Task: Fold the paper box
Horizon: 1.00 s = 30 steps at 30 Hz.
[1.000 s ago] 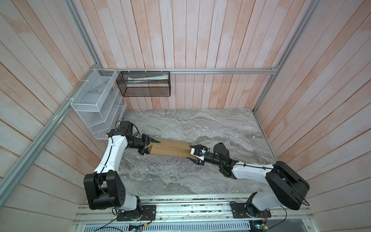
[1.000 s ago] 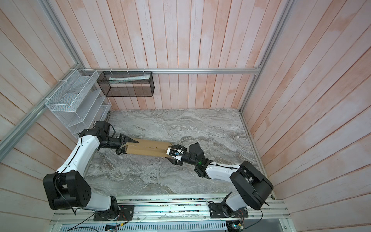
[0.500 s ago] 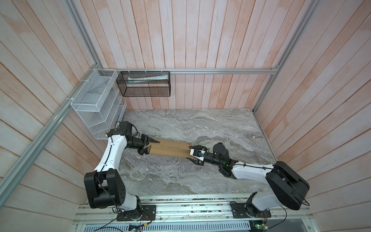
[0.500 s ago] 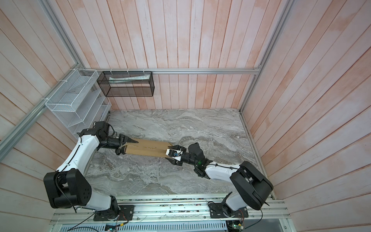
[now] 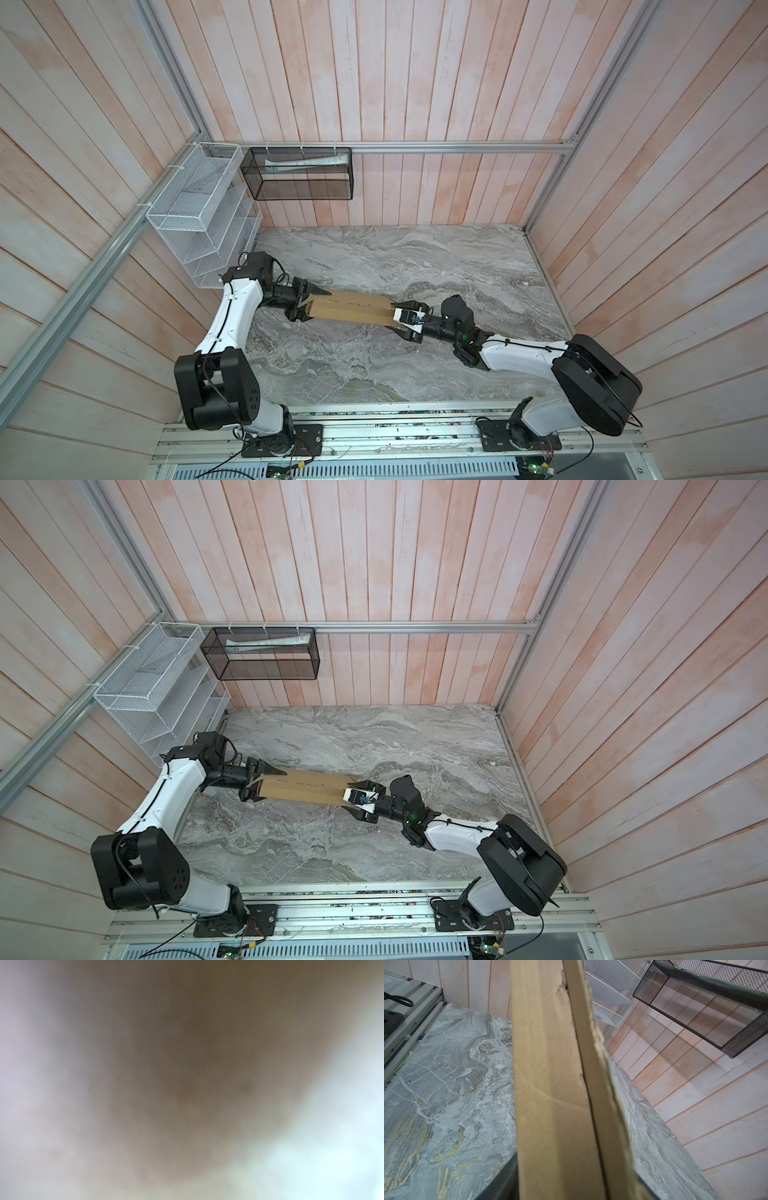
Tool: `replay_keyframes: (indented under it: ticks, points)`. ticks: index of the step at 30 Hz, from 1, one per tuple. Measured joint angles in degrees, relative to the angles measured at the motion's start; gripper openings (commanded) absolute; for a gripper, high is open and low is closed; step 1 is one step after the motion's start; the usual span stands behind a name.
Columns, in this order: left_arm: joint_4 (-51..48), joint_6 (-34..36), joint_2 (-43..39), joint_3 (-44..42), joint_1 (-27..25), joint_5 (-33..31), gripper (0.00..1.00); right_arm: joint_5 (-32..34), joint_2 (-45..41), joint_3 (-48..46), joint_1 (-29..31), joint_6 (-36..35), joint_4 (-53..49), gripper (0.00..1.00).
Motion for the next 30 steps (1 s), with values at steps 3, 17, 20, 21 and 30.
replay_keyframes:
  ticks: [3, 17, 20, 21, 30]
  points:
    - [-0.42, 0.70, 0.26, 0.15, 0.33, 0.20, 0.58, 0.00, -0.17, 0.00, 0.00, -0.07, -0.09, 0.62]
    - [-2.01, 2.54, 1.68, 2.21, 1.55, -0.02, 0.58, 0.26, -1.25, 0.00, 0.26, -1.29, -1.79, 0.58]
    - [-2.12, 2.58, 1.79, 2.21, 1.60, -0.07, 0.58, 0.28, -1.36, 0.00, 0.26, -1.49, -2.14, 0.57]
    - [-2.14, 2.58, 1.84, 2.21, 1.60, -0.07, 0.58, 0.26, -1.36, 0.00, 0.26, -1.49, -2.27, 0.56]
    - [-2.54, 2.82, 1.84, 2.25, 1.79, -0.48, 0.58, 0.20, -1.40, 0.00, 0.39, -2.08, -2.97, 0.54]
